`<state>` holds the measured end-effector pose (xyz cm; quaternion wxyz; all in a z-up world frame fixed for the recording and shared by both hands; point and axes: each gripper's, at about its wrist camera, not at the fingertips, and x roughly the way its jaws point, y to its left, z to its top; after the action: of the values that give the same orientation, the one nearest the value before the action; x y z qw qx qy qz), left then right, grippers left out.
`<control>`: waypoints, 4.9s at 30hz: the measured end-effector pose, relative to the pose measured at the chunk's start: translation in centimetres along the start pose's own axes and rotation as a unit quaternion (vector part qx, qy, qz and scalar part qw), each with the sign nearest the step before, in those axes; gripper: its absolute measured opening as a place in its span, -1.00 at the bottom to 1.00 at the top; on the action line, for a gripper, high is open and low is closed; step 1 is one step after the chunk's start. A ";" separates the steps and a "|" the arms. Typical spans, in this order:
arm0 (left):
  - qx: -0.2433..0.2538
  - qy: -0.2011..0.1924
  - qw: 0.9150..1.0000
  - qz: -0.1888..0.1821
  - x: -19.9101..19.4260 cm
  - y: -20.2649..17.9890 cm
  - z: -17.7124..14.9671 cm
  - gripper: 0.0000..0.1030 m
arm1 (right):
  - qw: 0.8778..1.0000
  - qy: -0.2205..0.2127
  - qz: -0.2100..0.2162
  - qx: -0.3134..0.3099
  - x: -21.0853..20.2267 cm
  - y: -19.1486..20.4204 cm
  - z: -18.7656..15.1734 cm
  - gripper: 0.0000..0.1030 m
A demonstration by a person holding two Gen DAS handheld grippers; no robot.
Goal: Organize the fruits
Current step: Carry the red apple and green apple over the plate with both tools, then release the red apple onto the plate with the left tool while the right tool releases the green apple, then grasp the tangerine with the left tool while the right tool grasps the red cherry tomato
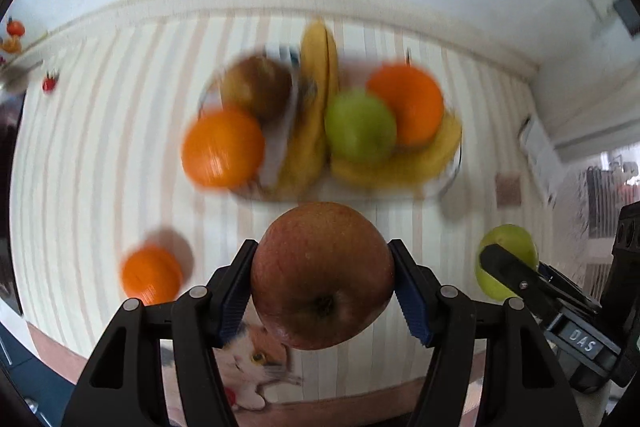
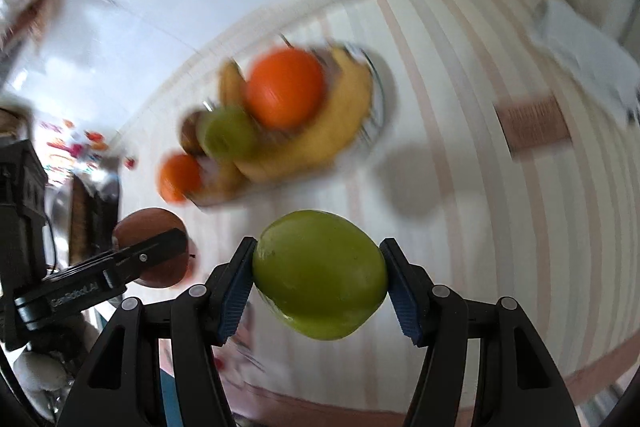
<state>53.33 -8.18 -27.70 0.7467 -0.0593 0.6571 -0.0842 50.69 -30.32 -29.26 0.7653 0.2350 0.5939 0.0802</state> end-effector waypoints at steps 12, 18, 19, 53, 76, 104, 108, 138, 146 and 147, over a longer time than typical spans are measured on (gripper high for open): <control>-0.004 0.021 1.000 0.020 2.5 2.6 8.8 0.21 | 0.995 0.023 -0.007 -0.100 5.4 8.4 15.8 0.25; 0.020 0.051 0.998 0.011 4.8 1.6 9.9 0.21 | 0.981 0.089 -0.033 -0.170 11.6 10.4 18.8 0.25; 0.023 0.054 0.998 0.011 5.1 1.4 10.0 0.21 | 0.979 0.099 -0.035 -0.176 12.4 10.5 18.9 0.25; -0.011 0.078 0.997 0.000 5.6 1.4 10.0 0.33 | 0.954 0.184 -0.040 -0.233 16.8 11.1 17.5 0.28; -0.021 0.061 0.998 -0.004 3.0 1.8 10.2 0.35 | 0.962 0.169 -0.041 -0.211 17.5 9.8 18.3 0.25; 0.004 -0.016 0.999 0.041 -1.7 2.1 8.6 0.59 | 0.973 0.041 -0.107 -0.198 7.7 10.3 15.9 0.85; 0.011 -0.051 0.996 0.074 -3.6 2.2 7.0 0.78 | 0.974 0.004 -0.133 -0.183 4.6 9.1 12.8 0.89; 0.047 -0.199 0.976 0.070 -16.0 -0.6 -7.9 0.82 | 0.968 -0.171 -0.141 -0.119 -15.0 10.6 -6.2 0.89; 0.010 -0.181 0.977 0.108 -15.3 4.2 -9.3 0.82 | 0.982 -0.132 -0.081 -0.109 -11.7 10.3 -7.7 0.57; 0.005 -0.176 0.978 0.116 -15.0 5.0 -9.6 0.82 | 0.984 -0.118 -0.071 -0.110 -10.8 10.4 -8.0 0.44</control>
<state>42.25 0.02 -15.33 0.8554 0.0074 0.5177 0.0119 41.71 -23.41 -16.62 0.8549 0.1140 0.5024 0.0621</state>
